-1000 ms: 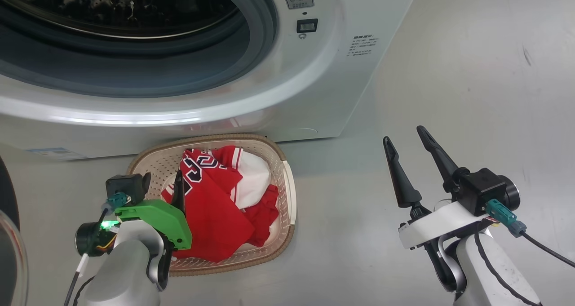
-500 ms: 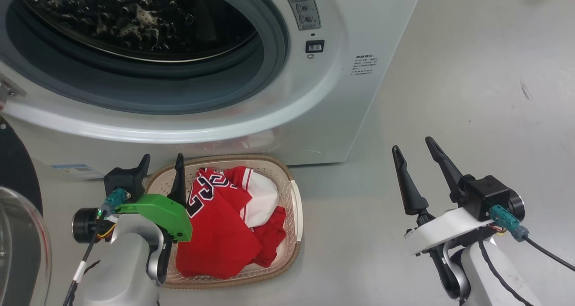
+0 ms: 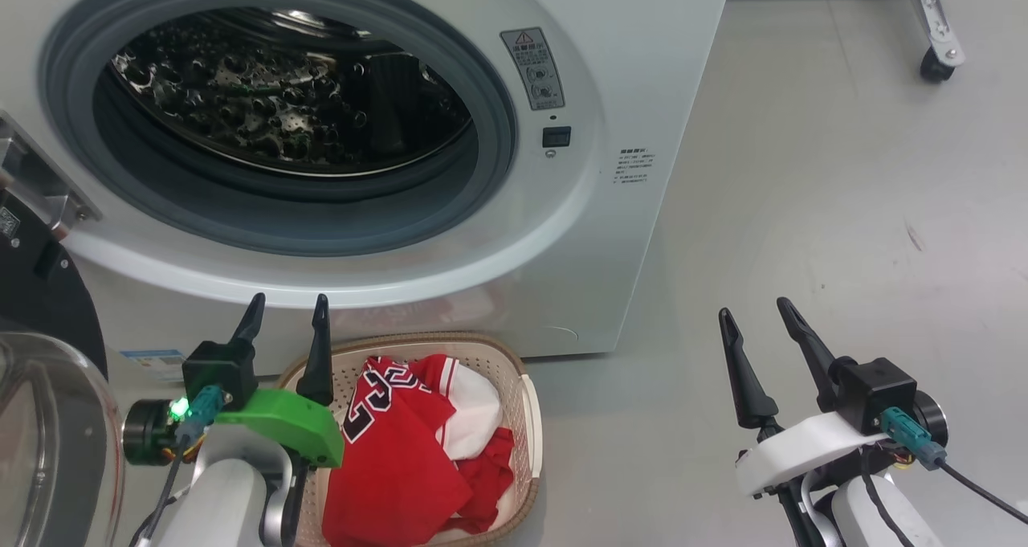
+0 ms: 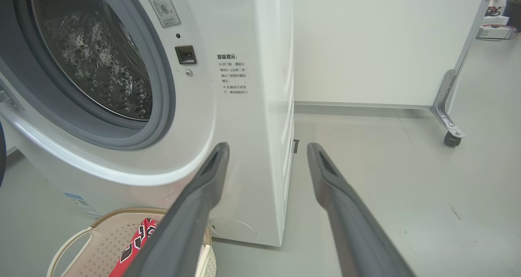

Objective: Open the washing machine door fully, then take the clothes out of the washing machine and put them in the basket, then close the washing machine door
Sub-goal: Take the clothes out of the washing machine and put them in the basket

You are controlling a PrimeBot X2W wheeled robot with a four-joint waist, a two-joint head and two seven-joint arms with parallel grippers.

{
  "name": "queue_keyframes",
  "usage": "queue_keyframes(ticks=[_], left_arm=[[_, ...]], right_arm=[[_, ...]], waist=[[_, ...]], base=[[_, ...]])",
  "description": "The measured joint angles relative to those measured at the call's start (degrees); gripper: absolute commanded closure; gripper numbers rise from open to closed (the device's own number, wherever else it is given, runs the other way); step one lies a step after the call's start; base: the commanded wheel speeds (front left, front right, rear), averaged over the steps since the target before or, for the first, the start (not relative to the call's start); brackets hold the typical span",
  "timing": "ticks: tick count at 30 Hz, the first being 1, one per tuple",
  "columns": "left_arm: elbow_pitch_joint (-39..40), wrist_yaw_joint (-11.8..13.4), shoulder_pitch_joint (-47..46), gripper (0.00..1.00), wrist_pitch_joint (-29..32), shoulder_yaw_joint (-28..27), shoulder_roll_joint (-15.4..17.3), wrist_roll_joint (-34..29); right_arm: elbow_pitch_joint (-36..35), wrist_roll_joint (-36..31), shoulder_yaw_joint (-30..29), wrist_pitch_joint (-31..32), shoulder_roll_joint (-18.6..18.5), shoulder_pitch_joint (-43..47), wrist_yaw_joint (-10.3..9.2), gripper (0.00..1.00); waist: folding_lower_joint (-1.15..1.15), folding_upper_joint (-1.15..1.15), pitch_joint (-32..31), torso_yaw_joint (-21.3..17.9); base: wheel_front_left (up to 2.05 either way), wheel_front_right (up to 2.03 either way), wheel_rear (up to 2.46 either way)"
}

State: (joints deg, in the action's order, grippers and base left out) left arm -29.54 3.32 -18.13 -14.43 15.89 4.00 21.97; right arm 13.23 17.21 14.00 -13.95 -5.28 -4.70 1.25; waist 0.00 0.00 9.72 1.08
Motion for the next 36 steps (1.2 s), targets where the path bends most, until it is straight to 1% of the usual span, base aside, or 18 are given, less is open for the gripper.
queue_keyframes(ticks=[5,11,16,20,25,27,36], left_arm=[[3.9,0.9,3.7,0.0,0.0,0.1,0.3,-1.0],[7.2,1.2,7.4,0.0,0.0,0.3,0.4,-2.0],[10.4,1.5,11.1,0.0,0.0,0.6,0.5,-2.3],[13.0,1.8,14.0,0.0,0.0,0.8,0.6,-2.4],[15.9,2.0,16.6,0.0,0.0,0.8,1.1,-2.4],[17.0,2.2,17.5,0.0,0.0,0.8,1.4,-2.7],[21.1,2.4,20.0,0.0,0.3,0.8,2.3,-3.6]], right_arm=[[0.1,0.0,-0.4,0.0,0.0,1.6,-0.89,0.0],[0.1,0.0,-0.7,0.0,0.0,3.3,-0.99,0.0],[-0.2,0.1,-0.9,0.0,0.0,4.9,-1.94,0.0],[-0.7,0.1,-1.0,0.0,0.0,6.1,-1.99,0.0],[-1.4,0.1,-0.9,-0.1,0.0,6.6,-2.01,0.0],[-1.7,0.1,-0.9,-0.1,0.0,6.7,-2.5,0.0],[-2.4,0.1,-0.9,-0.1,-0.1,7.6,-2.92,0.0]], waist=[[0.0,0.0,-2.7,0.0],[0.0,0.0,-5.2,0.3],[0.0,0.0,-7.3,0.8],[0.0,0.0,-8.7,1.5],[0.0,0.0,-9.5,2.1],[0.0,0.0,-9.6,2.1],[0.0,0.0,-9.6,2.3]], base=[[0.0,0.0,0.0],[0.0,0.0,0.0],[0.0,0.0,0.0],[0.0,0.0,0.0],[0.0,0.0,0.0],[0.0,0.0,0.0],[0.0,0.0,0.0]])
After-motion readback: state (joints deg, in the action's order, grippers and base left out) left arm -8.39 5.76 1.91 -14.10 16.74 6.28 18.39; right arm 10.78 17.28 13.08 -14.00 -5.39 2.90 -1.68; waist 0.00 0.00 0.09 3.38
